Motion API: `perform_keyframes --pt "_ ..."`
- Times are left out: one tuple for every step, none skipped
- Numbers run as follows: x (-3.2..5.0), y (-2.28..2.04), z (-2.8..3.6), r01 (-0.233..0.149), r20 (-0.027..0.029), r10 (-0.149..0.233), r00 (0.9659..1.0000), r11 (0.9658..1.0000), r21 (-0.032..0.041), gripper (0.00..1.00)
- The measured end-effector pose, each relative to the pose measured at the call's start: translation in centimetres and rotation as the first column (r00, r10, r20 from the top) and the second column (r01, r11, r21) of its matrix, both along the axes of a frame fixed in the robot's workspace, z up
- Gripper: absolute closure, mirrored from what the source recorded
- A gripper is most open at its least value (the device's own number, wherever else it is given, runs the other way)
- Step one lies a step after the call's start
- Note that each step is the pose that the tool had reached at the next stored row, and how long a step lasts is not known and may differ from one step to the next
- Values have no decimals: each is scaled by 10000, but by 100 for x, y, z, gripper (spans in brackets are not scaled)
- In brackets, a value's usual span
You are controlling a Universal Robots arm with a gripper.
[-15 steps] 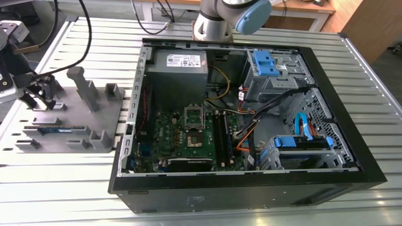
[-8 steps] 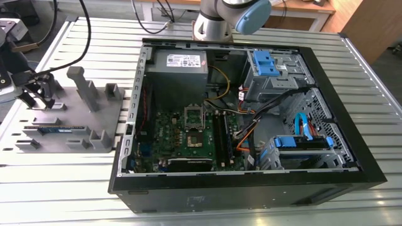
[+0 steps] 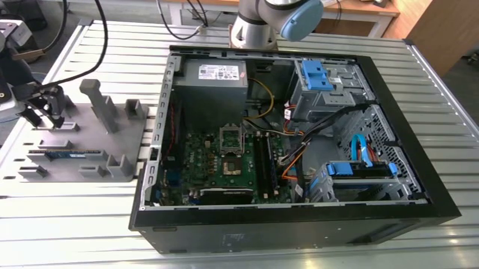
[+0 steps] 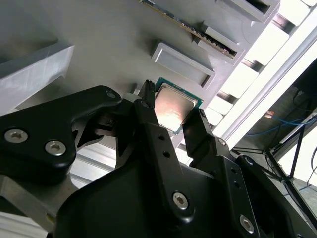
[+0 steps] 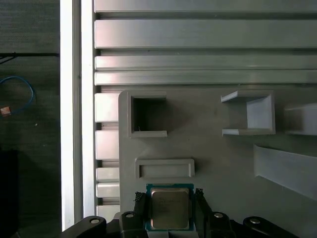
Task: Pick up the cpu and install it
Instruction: 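Pick up the cpu and move it towards the insertion slot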
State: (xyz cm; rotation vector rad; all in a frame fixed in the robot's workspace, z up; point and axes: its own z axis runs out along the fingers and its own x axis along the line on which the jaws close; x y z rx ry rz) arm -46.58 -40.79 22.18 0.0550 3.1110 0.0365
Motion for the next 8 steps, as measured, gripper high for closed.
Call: perform_keyframes --pt "0 0 3 0 0 0 10000 10000 0 53" --pt "0 0 7 0 0 0 10000 10000 0 53" --pt "0 0 11 0 1 0 10000 10000 0 53" --pt "0 0 15 0 1 0 10000 10000 0 53" --pt "0 0 18 0 1 0 10000 10000 1 53" --pt "0 0 23 0 0 0 10000 10000 0 53" --pt "0 0 27 0 1 0 10000 10000 0 53" --pt "0 0 30 0 1 0 10000 10000 1 53"
